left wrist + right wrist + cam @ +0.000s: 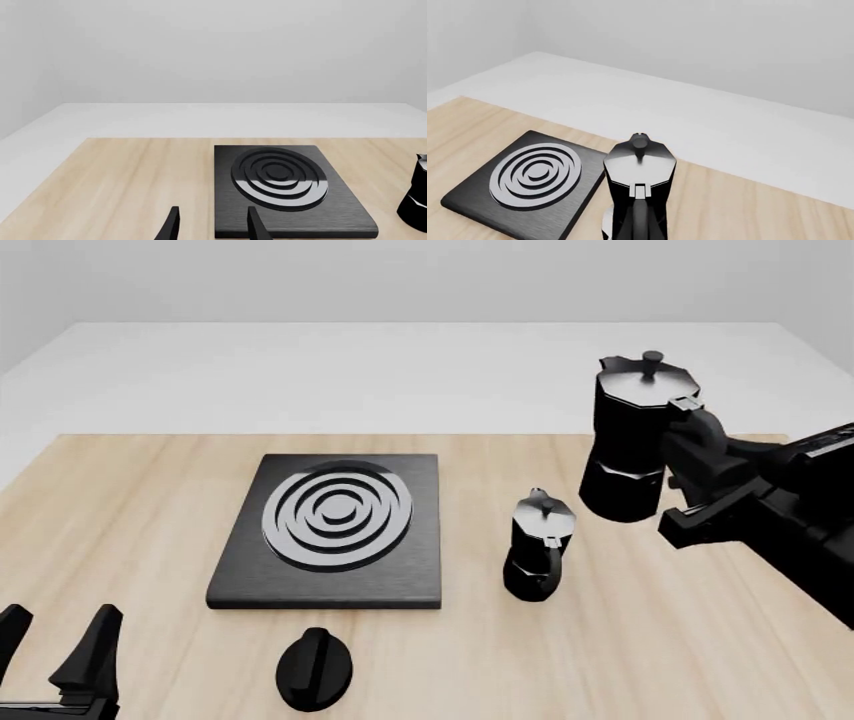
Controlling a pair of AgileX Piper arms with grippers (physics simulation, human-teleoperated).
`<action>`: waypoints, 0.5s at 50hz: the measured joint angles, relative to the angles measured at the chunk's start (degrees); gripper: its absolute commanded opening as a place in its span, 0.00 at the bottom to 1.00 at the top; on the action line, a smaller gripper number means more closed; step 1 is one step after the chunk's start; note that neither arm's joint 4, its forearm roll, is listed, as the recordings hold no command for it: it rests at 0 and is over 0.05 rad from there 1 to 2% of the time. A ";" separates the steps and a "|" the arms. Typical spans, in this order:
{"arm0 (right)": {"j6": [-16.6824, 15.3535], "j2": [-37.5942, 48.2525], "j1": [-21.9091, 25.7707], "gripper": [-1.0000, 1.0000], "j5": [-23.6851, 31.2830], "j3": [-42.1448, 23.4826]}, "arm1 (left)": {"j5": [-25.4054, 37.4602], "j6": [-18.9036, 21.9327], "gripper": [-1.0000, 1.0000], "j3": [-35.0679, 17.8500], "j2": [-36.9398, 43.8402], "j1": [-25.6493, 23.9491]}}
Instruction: Put the right moka pot on the stove.
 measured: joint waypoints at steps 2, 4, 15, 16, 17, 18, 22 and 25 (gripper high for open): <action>0.04 1.23 0.64 0.00 -0.87 -0.45 | 0.00 0.00 1.00 0.00 0.00 0.00; 0.08 2.50 1.28 0.00 -1.75 -0.95 | 0.00 0.00 1.00 0.00 0.00 0.00; 0.57 9.57 4.48 0.00 -6.19 -4.10 | 0.00 0.00 1.00 0.00 0.00 0.00; 0.62 10.26 4.79 0.00 -6.66 -4.35 | 0.00 0.00 1.00 0.00 0.00 0.00; 0.66 10.94 5.10 0.00 -7.14 -4.59 | 0.00 0.00 1.00 0.00 0.00 0.00; 0.74 11.60 5.41 0.00 -7.62 -4.80 | 0.00 0.00 1.00 0.00 0.00 0.00; 0.94 14.09 6.57 0.00 -9.46 -5.63 | 0.00 0.00 1.00 0.00 0.00 0.00; 1.11 16.10 7.44 0.00 -10.94 -6.22 | 0.00 0.00 1.00 0.00 0.00 0.00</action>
